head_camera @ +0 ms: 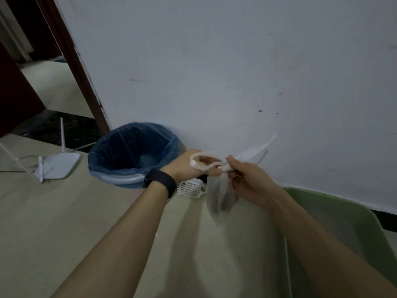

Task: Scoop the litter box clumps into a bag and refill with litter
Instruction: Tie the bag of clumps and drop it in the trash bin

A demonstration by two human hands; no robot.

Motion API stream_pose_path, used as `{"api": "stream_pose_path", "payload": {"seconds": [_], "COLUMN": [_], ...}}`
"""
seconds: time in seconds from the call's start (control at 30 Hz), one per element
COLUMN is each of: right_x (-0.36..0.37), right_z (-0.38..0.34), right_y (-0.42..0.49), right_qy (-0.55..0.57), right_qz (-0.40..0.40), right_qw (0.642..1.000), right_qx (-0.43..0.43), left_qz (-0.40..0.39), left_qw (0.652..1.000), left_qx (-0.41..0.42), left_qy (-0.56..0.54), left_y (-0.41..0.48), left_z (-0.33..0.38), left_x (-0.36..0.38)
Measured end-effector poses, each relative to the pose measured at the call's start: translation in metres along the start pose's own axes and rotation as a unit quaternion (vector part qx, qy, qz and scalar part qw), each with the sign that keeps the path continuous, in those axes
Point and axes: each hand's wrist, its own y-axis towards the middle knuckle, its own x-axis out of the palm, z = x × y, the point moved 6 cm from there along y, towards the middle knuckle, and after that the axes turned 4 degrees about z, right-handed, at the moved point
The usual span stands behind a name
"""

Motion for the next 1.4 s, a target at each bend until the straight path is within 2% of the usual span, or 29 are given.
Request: {"api": "stream_pose_path", "payload": {"seconds": [0.17,0.23,0.33,0.43,0.5,0.6,0.7,0.73,0.8,0.87,0.93,1.07,1.1,1.23,1.3,1.37,1.4], "right_x": [0.001,-0.002,-0.002,0.001,0.0,0.002,0.015,0.017,0.017,0.014,0.017,0.03,0.031,0.042,0.057,0.07,0.073], "right_z": [0.0,-0.003,-0.009,-0.02,-0.028,-0.03,-0.023,-0.022,-0.024,-0.03,-0.035,-0.044,-0.046,-0.049,-0.049,-0.056,-0.062], "right_y": [0.003,0.001,-0.007,-0.007,-0.004,0.001,0.002,0.002,0.001,0.001,-0.002,-0.014,-0.013,-0.006,-0.005,-0.005,-0.004], "right_qy": [0.017,-0.028,-0.154,-0.242,-0.324,-0.472,-0.575,-0.574,-0.537,-0.506,-0.483,-0.497,-0.485,-0.387,-0.34,-0.304,-0.297], "right_qz": [-0.048,-0.093,-0.15,-0.105,-0.054,0.022,0.057,0.064,0.086,0.12,0.136,0.154,0.151,0.109,0.085,0.068,0.065], "right_qw": [0.999,0.995,0.977,0.961,0.931,0.846,0.751,0.744,0.759,0.774,0.777,0.712,0.713,0.818,0.856,0.874,0.878], "right_qx": [-0.013,-0.015,-0.014,-0.083,-0.159,-0.247,-0.32,-0.337,-0.359,-0.363,-0.381,-0.472,-0.484,-0.411,-0.38,-0.373,-0.37], "left_qz": [0.081,0.072,0.047,0.044,0.044,0.053,0.052,0.063,0.098,0.087,0.064,0.066,0.067,0.12,0.169,0.238,0.276], "left_qw": [0.992,0.995,0.999,0.998,0.996,0.996,0.998,0.997,0.984,0.967,0.964,0.961,0.961,0.972,0.977,0.971,0.949], "left_qx": [0.037,0.019,-0.024,-0.052,-0.063,-0.068,-0.047,-0.049,-0.081,-0.1,-0.088,-0.081,-0.082,-0.07,-0.04,0.023,0.064], "left_qy": [0.086,0.073,0.015,-0.018,-0.038,-0.04,-0.003,-0.02,-0.125,-0.219,-0.241,-0.257,-0.255,-0.192,-0.126,0.011,0.141], "left_y": [0.014,0.013,0.011,0.007,0.006,0.006,0.008,0.009,0.007,0.005,0.003,0.003,0.002,-0.007,-0.015,-0.023,-0.03], "left_z": [0.003,0.001,-0.008,-0.016,-0.019,-0.02,-0.02,-0.022,-0.028,-0.029,-0.025,-0.021,-0.022,-0.023,-0.015,-0.003,0.006], "left_x": [0.005,0.005,0.003,0.001,0.002,0.004,0.009,0.011,0.009,0.01,0.009,0.001,-0.002,-0.029,-0.047,-0.07,-0.082]}}
